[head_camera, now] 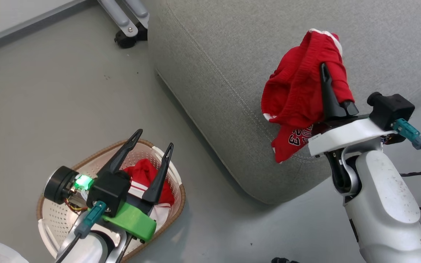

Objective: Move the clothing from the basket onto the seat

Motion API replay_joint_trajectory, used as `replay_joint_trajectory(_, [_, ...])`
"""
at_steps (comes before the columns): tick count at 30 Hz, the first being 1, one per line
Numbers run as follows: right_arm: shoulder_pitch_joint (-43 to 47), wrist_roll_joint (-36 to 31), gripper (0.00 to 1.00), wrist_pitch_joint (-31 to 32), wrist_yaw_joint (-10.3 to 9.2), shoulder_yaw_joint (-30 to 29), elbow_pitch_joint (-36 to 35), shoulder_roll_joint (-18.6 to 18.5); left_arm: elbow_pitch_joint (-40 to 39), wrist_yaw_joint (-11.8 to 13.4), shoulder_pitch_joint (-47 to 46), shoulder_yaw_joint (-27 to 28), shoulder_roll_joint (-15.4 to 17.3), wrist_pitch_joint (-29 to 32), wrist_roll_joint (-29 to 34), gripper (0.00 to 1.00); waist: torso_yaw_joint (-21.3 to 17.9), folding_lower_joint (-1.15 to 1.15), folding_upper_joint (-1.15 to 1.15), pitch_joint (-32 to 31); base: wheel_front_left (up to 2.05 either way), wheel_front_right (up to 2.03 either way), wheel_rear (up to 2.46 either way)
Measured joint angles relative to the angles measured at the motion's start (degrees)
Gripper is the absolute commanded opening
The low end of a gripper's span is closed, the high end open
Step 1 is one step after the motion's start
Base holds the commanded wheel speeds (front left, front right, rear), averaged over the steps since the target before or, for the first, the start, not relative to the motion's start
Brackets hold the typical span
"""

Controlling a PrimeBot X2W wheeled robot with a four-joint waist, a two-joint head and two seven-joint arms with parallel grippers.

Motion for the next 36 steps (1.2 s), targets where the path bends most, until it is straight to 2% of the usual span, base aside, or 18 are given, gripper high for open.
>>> replay_joint_trajectory(5, [-2.4,-0.05,0.0,0.0,0.0,-2.13,0.49,0.26,-1.6,-0.26,-1.07,-0.05,1.43,1.33,0.54,1.0,-0.84,0.0,0.0,3.3,0.0,0.0,0.0])
replay_joint_trajectory(10, [-9.84,1.12,0.0,0.0,0.0,-3.01,4.28,0.03,-4.27,0.18,-1.38,0.91,3.33,2.7,1.1,1.0,-1.26,0.0,0.0,6.62,0.0,0.0,0.0])
replay_joint_trajectory(15, [-18.66,2.61,0.0,0.0,0.01,-5.17,8.16,-2.7,-7.48,0.49,-3.39,1.44,4.86,4.03,2.52,1.0,-0.9,0.0,0.0,10.31,0.0,0.0,0.0])
replay_joint_trajectory(24, [-31.88,3.25,0.0,0.0,0.01,-9.99,12.47,-7.99,-11.34,-1.19,-9.49,2.14,6.69,5.0,4.3,1.0,2.71,0.01,0.0,18.51,0.0,0.0,0.0])
replay_joint_trajectory(32, [-35.31,4.05,0.0,-0.01,0.01,-11.43,23.97,-8.62,-12.15,-2.29,-12.41,1.51,6.8,4.99,5.11,1.0,6.71,0.01,0.0,25.05,0.0,0.0,0.0])
replay_joint_trajectory(33, [-35.5,4.05,0.34,-0.01,0.01,-11.79,25.47,-8.45,-12.14,-2.3,-12.67,1.47,6.81,4.99,5.19,1.0,7.23,0.01,0.0,25.78,0.0,0.0,0.0])
replay_joint_trajectory(34, [-35.52,4.04,0.59,0.0,0.01,-12.13,26.65,-8.28,-12.13,-2.32,-12.8,1.48,6.84,4.93,5.22,1.0,7.72,0.01,0.0,26.44,0.0,0.0,0.0])
replay_joint_trajectory(35, [-35.51,3.91,1.0,-0.01,0.01,-12.41,27.51,-8.16,-12.06,-2.33,-12.83,1.42,6.84,4.91,5.31,1.0,8.2,0.01,0.0,27.04,0.0,0.0,0.0])
replay_joint_trajectory(36, [-35.46,3.78,1.0,0.0,0.01,-12.68,27.95,-8.01,-12.02,-2.34,-12.84,1.36,6.84,4.89,5.38,1.0,8.58,0.01,0.0,27.46,0.0,0.0,0.0])
